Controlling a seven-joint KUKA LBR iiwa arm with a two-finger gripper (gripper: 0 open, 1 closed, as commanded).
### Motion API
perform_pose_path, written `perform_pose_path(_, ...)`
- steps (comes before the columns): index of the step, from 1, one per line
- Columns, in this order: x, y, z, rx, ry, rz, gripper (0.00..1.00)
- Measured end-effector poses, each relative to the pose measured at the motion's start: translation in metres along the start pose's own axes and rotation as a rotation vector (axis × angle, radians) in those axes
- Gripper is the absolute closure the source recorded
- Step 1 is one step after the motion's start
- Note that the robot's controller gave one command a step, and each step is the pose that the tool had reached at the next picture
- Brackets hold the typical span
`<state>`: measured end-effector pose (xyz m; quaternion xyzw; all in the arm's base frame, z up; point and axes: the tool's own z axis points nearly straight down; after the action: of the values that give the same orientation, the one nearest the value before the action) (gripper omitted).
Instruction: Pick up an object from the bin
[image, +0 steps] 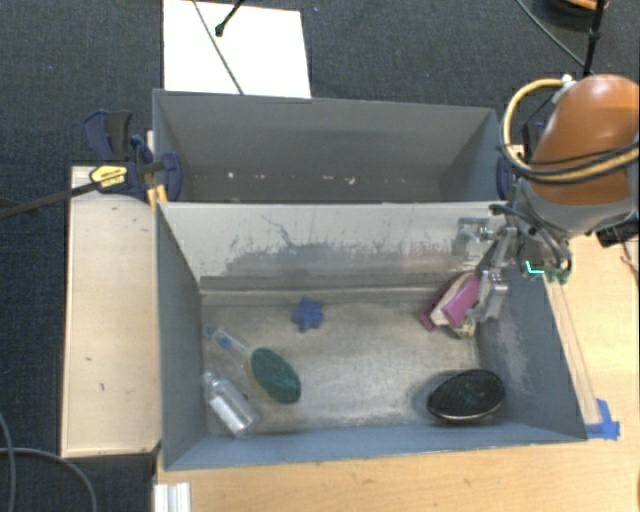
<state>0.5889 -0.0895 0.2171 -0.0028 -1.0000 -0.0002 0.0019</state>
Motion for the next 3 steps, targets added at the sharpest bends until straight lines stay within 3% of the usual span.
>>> perform_pose_path(1,0.0,-0.06,0.143,-0.001,-0.029,-0.149,0.0)
perform_pose_path(2,-0.004,-0.036,0.115,0.002,-0.012,-0.377,0.0)
perform_pose_path(3,-0.004,-0.047,0.116,0.004,-0.012,-0.534,0.0)
